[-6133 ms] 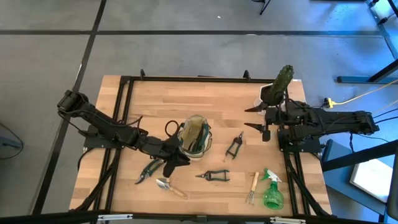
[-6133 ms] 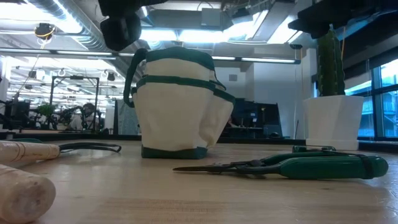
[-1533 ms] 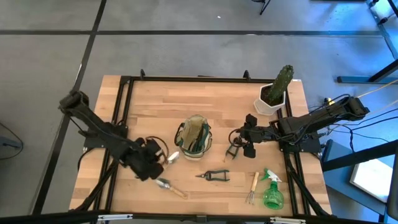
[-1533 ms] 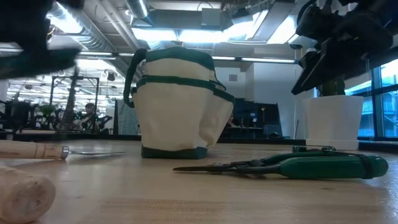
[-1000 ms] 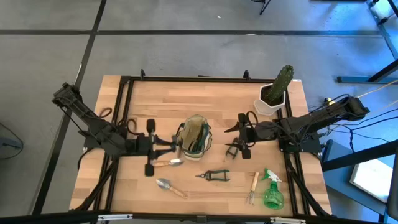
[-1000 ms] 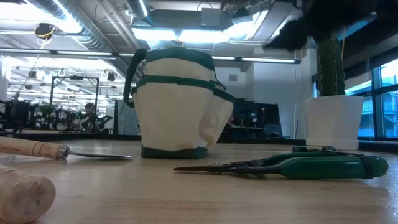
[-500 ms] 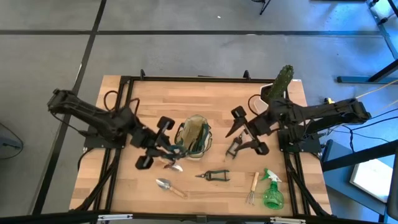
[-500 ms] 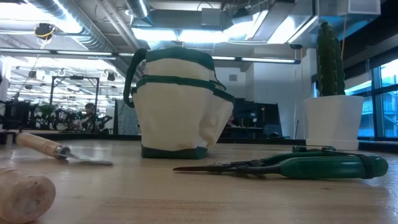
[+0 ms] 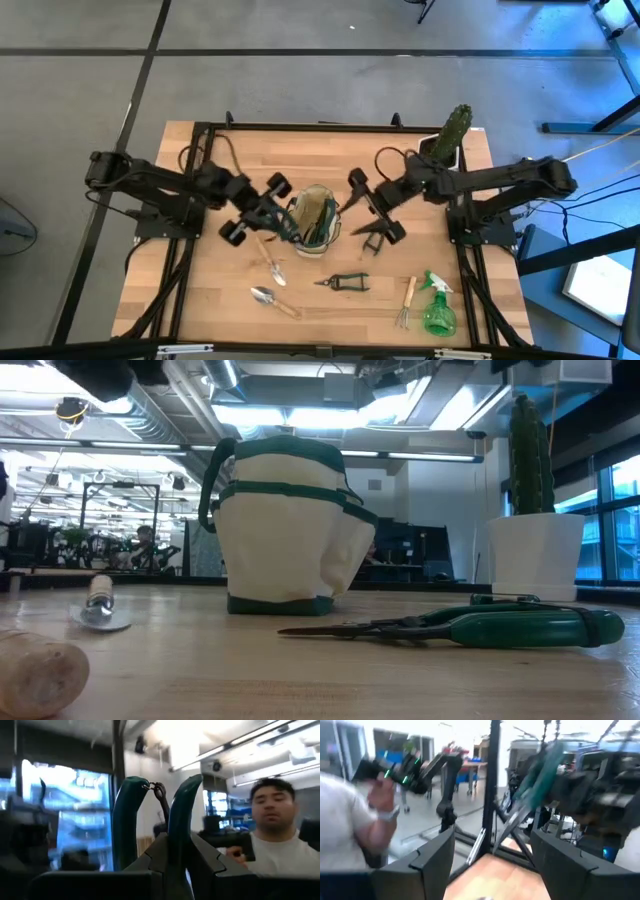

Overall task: Pick & Place Garden tools in Gardening bag
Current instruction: Put the green shear scissors into the green gardening bag

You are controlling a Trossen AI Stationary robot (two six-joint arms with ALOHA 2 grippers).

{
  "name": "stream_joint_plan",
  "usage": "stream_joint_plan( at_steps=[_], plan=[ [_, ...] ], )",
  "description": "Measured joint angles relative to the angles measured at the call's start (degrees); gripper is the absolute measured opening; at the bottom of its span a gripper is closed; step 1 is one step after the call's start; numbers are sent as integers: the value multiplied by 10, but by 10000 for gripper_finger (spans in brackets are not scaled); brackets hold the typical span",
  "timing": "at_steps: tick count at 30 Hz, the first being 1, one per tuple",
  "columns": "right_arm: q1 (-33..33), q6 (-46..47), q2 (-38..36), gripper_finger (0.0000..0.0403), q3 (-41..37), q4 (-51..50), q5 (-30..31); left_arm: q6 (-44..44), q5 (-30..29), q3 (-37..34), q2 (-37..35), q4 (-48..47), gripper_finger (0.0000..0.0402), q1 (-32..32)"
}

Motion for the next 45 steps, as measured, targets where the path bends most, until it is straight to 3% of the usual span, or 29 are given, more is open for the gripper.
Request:
stream_joint_plan(
  at_steps=[5,11,16,23,33,41,45],
  plan=[
    [-24,88,48,264,17,16,-24,-54,14,32,51,4,38,27],
    [-26,92,94,264,37,45,-101,-70,48,61,79,24,38,28],
    [-20,85,109,264,38,80,-97,-68,55,65,83,25,38,25],
    [-24,157,126,263,38,142,-92,-54,56,65,83,-1,38,27],
    [-45,174,163,263,47,147,-85,-58,88,87,122,3,38,32],
    [-40,165,169,263,62,134,-186,-76,104,112,152,5,38,33],
    [-31,157,169,263,63,130,-188,-81,115,112,152,18,38,34]
  ],
)
